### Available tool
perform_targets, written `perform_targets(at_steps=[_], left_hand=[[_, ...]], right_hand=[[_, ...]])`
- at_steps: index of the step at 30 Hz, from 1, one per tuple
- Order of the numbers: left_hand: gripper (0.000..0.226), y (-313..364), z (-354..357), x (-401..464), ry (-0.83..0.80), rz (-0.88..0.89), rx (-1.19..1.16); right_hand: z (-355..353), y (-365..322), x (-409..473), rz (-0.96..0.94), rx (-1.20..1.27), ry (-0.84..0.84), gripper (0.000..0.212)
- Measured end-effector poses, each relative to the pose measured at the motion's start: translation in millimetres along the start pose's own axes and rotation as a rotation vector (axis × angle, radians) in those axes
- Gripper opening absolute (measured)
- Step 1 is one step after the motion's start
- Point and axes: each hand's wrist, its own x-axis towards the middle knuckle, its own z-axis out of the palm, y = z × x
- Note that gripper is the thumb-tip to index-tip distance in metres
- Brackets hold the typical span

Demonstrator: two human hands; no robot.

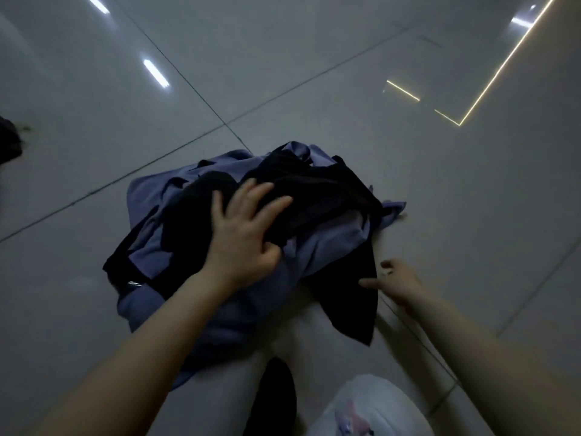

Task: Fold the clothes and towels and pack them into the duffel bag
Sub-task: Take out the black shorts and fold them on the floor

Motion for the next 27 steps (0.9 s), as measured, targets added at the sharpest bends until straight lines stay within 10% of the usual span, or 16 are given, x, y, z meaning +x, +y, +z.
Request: perform_targets(at_steps=[3, 5, 8, 15, 19, 27], left_hand=[[0.062, 39.9, 29.7, 35.6, -0.248, 0.344, 0.222], [0.065, 46.1, 47.5, 55.0, -0.495, 0.363, 0.395], [0.069, 33.1, 64.7, 67.8, -0.609, 0.243, 0.459], [0.035, 13.3, 60.9, 58.8, -0.425, 0.140, 0.289], [0.037, -1.5, 54.8, 54.4, -0.275, 0.118, 0.175], [0.022, -14.7, 48.9, 59.7, -0.046, -0.113, 0.074]], right_hand=[[27.4, 9.1, 8.4, -0.094, -0.167, 0.007, 0.053], [36.9, 6.0, 7.5, -0.182, -0.190, 0.042, 0.020], [36.2, -0.1, 11.2, -0.210, -0.090, 0.094, 0.028], [30.9, 8.8, 12.9, 0.016, 0.229, -0.137, 0.051], [21.9, -0.8, 9.4, -0.112, 0.107, 0.002, 0.004], [-140.9, -47.4, -30.3, -0.327, 1.004, 0.444, 0.028]])
